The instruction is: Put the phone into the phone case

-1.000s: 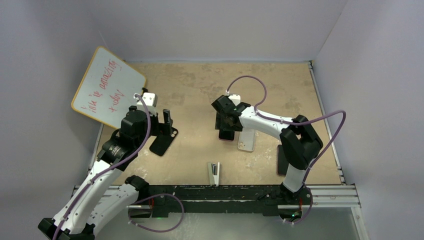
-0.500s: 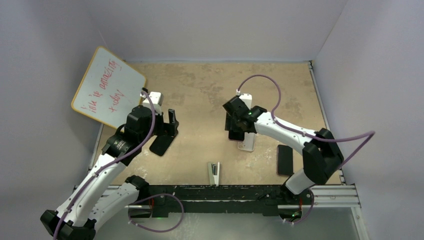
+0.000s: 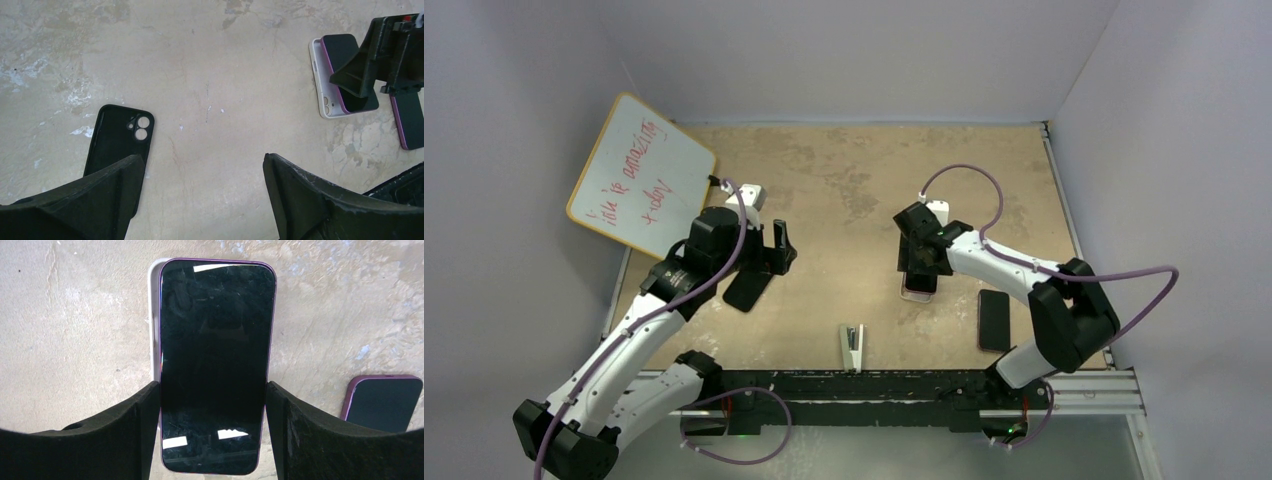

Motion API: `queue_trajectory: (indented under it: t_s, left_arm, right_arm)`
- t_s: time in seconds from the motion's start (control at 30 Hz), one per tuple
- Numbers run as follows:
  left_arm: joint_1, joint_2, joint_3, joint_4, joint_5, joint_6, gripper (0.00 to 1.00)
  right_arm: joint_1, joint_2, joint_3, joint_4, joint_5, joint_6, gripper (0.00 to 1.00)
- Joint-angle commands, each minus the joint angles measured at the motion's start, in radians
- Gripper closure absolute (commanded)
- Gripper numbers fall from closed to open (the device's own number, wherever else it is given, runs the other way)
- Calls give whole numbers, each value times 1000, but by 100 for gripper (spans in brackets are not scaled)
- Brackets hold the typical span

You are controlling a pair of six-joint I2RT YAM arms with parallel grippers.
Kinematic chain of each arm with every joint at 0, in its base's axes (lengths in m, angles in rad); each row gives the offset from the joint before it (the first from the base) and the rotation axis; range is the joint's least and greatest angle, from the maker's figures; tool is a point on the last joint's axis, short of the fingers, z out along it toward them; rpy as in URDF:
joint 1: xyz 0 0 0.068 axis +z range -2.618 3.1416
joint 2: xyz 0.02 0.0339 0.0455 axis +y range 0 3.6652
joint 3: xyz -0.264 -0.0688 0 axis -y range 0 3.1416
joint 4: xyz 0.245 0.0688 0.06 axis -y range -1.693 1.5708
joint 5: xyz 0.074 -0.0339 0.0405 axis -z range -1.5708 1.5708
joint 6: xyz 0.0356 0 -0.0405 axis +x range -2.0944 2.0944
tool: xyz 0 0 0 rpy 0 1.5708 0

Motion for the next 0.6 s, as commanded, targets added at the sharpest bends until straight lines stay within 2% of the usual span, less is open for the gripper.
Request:
queue_trajectory:
  t_s: [0.0, 0.1, 0.23, 0.4, 0.57]
  left_arm:
    - [-3, -16, -8, 42, 24, -18, 6]
    - [-3, -16, -8, 37, 27, -17, 6]
    - [-3, -23, -5, 29, 20, -16, 6]
    - [-3, -31, -12, 28, 21, -20, 6]
    - [-3, -29, -14, 28, 22, -21, 6]
  right_arm:
    - [4, 28, -7, 49, 11, -1, 62]
    - [3, 50, -10, 62, 5, 4, 61]
    - [4, 71, -1, 60, 40, 10, 52]
    - [4, 50, -9, 49, 41, 26, 25]
    - [3, 18, -6, 27, 10, 36, 17]
